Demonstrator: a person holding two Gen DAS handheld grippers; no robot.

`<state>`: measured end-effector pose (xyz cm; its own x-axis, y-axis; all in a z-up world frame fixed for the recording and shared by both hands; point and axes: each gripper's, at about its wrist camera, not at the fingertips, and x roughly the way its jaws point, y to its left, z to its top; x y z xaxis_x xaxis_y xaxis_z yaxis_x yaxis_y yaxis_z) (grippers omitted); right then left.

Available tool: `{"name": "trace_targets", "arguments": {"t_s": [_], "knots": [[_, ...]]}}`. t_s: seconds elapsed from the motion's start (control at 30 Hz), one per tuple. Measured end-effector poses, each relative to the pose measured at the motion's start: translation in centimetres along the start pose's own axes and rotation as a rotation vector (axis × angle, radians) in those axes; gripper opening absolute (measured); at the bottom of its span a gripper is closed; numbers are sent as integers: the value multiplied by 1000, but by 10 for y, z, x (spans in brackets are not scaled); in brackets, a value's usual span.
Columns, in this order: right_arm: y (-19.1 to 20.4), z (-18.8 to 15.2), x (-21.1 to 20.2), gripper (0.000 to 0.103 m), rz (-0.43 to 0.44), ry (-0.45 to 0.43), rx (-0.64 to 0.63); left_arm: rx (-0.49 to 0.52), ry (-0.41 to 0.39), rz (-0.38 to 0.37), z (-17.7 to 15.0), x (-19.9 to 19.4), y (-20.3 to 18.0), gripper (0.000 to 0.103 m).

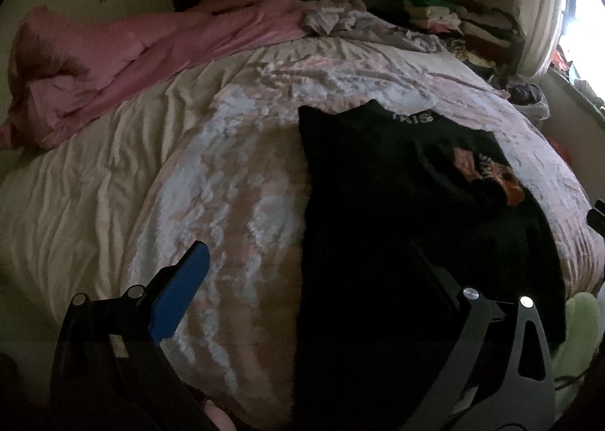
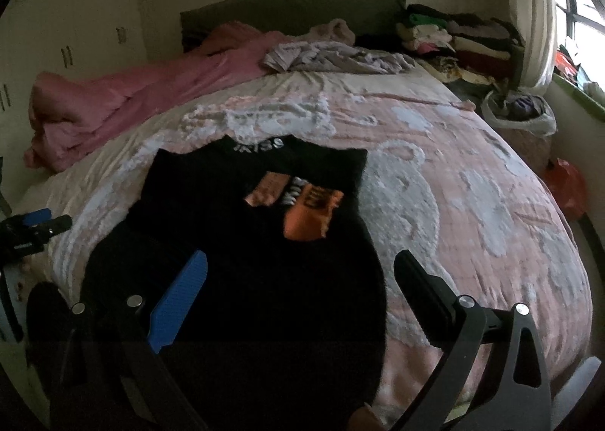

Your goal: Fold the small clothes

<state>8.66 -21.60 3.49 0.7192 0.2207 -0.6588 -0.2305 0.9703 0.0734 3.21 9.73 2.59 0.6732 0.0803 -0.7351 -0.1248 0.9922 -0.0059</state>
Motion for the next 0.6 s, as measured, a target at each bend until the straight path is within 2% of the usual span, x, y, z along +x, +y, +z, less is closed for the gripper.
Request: {"name": "trace_targets", "arguments": {"t_s": [0.6], "knots": [[-43, -62, 3, 98, -58, 146, 41, 1, 104, 9, -53, 15, 20, 93]]}}
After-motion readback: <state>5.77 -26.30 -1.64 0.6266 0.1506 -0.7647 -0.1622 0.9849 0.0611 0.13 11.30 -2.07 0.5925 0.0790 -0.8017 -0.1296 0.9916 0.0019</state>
